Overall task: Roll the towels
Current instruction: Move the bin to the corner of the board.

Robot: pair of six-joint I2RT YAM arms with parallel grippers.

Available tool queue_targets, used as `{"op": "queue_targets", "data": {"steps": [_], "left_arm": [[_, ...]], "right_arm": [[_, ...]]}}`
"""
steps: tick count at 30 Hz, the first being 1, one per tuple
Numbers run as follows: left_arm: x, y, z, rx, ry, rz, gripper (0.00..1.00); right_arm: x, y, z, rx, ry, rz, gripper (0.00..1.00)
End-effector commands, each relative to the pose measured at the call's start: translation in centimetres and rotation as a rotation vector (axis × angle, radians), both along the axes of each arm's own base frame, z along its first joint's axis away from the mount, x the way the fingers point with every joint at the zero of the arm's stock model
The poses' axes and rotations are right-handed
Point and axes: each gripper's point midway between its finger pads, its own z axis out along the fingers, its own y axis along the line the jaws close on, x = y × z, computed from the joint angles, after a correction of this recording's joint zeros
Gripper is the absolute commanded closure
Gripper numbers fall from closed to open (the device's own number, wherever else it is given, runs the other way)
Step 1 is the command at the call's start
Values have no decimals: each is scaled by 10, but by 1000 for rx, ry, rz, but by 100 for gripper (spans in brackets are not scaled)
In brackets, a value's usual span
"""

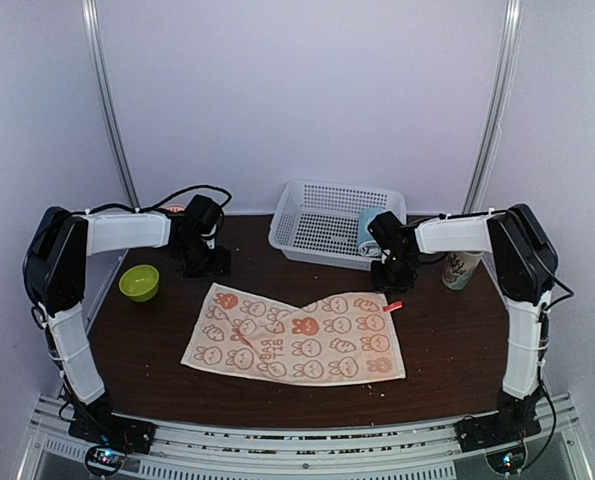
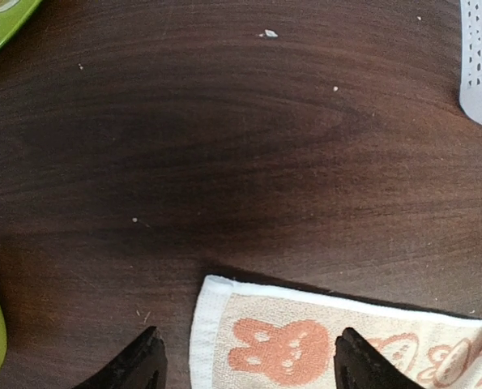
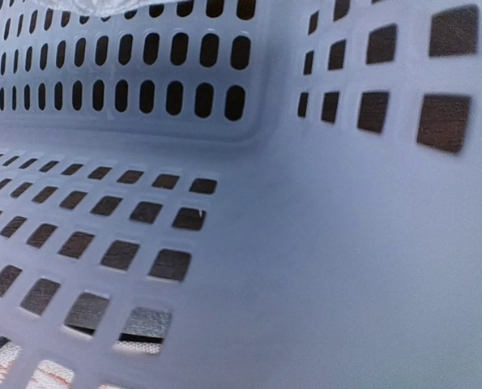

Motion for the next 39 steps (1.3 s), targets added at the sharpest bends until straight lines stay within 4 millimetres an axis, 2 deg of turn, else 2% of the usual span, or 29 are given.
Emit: {"op": "queue_targets", "data": {"steps": [1,3,8,15,21,25,29,32,35,39], "left_arm": [[-1,-1,7,-39,-19,-4,27],[-2,-2,9,-46,-26,-7,27],[-6,-2,13,-65,-36,-12,27],[-12,-3,14,-81,-32,-12,27],[-17,-4,14,-84,-31,-14,27],[-19,-3,14,-84,-28,-9,27],[-19,-3,14,-83,-30,-9,27],[-21,-2,14,-82,-29,-10,27],[-24,0,15,-80,-30,-7,27],[-29,3,23,-85,-47,-4,27]], "right_arm": [[-40,-15,-28,-43,141,-17,66],[-41,-16,-23,-35,124,-24,65],[-41,-11,-4,36,67,-51,53],[-28,-7,15,73,7,-70,50],[-3,-10,13,72,12,-90,51],[22,-17,21,55,-10,-111,50],[53,-21,39,44,-57,-123,50],[66,-23,43,39,-48,-133,50],[70,-23,61,49,-69,-126,49],[56,-22,112,93,-153,-101,47]]}}
